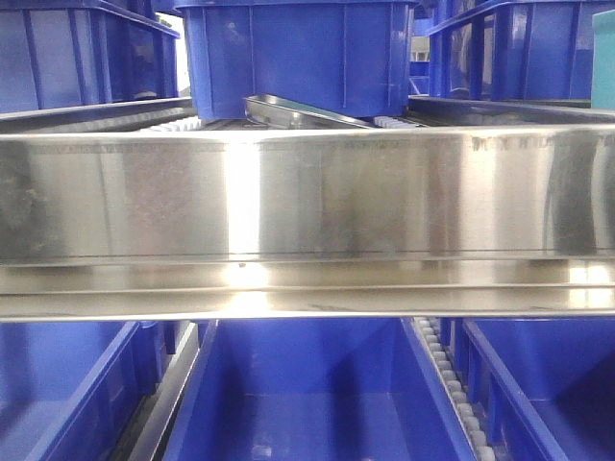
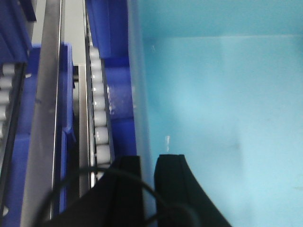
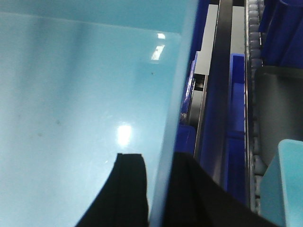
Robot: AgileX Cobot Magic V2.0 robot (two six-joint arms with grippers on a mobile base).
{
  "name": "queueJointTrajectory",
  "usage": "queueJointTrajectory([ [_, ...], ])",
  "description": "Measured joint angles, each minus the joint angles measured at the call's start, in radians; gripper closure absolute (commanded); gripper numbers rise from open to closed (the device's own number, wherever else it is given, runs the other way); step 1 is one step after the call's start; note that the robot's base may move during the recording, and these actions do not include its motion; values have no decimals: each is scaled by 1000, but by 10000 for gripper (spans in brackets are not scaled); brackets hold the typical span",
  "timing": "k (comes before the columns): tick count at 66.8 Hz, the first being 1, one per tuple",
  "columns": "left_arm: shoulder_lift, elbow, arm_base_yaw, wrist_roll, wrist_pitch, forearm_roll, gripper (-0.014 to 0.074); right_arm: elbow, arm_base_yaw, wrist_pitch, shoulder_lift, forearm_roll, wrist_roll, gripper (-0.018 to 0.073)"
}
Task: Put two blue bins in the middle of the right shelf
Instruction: 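Pull the gripped light blue bin off the shelf toward the robot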
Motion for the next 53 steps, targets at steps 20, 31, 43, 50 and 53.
queueJointTrajectory([
  [20, 0, 0, 0, 7, -88, 9, 707, 0, -2, -14, 0, -9, 2, 712],
  [31, 0, 0, 0, 9, -129, 13, 707, 0, -2, -17, 0, -10, 6, 712],
  [43, 0, 0, 0, 9, -146, 18, 707, 0, -2, -53, 0, -12, 6, 712],
  [50, 0, 0, 0, 9, -153, 23, 707, 0, -2, -106, 0, -12, 6, 712],
  [53, 0, 0, 0, 9, -151, 25, 707, 0, -2, -123, 0, -12, 6, 712],
])
